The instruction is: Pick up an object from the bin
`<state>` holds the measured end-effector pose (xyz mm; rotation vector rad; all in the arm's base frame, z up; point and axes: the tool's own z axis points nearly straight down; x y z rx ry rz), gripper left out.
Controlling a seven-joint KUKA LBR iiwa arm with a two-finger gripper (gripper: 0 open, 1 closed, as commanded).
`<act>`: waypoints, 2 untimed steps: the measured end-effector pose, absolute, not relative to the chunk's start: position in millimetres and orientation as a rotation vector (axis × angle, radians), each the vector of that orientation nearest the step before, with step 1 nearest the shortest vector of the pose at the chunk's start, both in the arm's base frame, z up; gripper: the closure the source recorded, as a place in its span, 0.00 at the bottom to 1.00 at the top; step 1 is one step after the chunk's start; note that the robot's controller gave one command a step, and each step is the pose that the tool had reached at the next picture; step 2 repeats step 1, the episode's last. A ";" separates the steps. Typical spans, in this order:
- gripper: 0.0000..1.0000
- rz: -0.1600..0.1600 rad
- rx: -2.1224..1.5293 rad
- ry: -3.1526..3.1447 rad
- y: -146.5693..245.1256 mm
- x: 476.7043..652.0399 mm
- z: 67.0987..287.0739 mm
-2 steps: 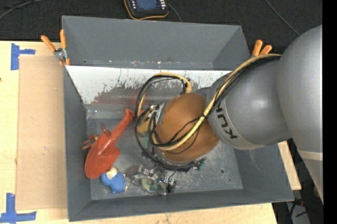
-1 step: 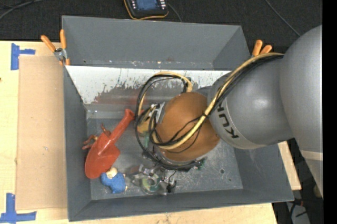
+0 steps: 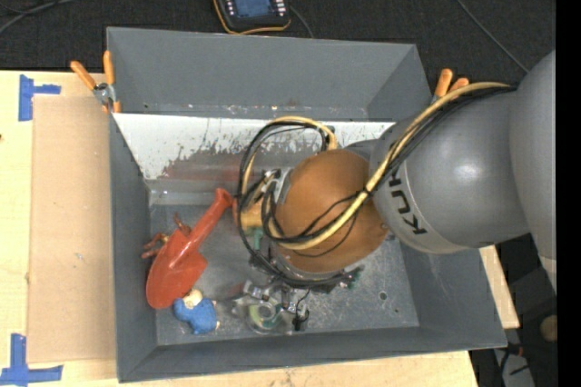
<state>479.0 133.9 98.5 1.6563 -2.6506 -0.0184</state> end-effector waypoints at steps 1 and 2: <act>1.00 -0.016 1.661 -2.655 134.3 480.8 131.7; 1.00 -0.016 1.661 -2.655 134.3 480.8 131.7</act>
Offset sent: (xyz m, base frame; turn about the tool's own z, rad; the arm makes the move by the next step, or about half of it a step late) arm 0.0015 0.0003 0.0955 -0.0010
